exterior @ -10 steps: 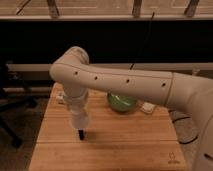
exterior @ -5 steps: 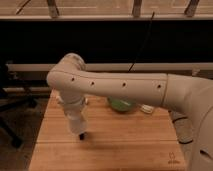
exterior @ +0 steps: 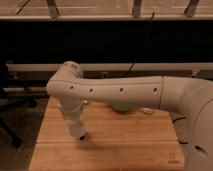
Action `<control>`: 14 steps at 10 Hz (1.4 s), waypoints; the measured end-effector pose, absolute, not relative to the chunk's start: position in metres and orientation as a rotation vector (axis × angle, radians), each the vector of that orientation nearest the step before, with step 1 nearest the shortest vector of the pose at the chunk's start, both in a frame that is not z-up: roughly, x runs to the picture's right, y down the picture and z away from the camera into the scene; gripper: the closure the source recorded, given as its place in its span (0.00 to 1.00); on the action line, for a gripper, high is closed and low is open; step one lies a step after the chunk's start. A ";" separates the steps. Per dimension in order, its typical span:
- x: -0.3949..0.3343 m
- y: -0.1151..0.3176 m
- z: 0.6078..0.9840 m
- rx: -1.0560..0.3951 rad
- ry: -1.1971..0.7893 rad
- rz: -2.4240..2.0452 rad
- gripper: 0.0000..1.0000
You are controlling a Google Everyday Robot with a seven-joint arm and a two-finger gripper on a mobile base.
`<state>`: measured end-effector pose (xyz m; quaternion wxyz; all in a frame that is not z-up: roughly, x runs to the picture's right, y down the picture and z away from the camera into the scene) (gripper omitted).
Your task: Place the ceramic cup over the eraser
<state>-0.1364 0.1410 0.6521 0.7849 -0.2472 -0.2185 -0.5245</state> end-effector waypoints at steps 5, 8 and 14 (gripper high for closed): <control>-0.136 0.159 0.680 -0.569 -0.427 -1.108 0.68; -0.144 0.170 0.690 -0.579 -0.431 -1.118 0.35; -0.150 0.178 0.700 -0.583 -0.441 -1.137 0.20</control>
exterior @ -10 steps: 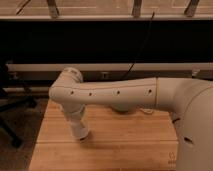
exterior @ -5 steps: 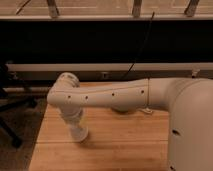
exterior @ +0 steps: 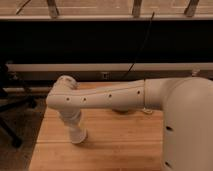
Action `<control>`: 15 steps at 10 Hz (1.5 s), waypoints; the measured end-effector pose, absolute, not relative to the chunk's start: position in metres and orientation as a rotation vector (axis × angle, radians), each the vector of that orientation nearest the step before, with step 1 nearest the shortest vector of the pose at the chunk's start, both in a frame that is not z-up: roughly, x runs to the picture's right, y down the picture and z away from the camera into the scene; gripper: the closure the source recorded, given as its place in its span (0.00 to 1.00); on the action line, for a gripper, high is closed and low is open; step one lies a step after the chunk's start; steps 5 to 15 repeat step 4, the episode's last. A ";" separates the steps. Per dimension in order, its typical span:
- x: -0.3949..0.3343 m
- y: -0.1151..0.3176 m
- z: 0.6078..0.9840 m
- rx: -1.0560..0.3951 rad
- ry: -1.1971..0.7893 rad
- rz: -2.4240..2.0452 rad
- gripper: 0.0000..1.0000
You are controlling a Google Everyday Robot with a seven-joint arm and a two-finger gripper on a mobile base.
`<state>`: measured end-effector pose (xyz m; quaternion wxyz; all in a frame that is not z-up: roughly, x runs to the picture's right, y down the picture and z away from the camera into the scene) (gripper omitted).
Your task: Place the ceramic cup over the eraser
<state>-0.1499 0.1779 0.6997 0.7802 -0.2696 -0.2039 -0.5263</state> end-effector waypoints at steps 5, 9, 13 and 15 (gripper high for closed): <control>-0.149 0.177 0.699 -0.587 -0.442 -1.140 0.20; -0.149 0.177 0.699 -0.587 -0.442 -1.140 0.20; -0.149 0.177 0.699 -0.587 -0.442 -1.140 0.20; -0.149 0.177 0.699 -0.587 -0.442 -1.140 0.20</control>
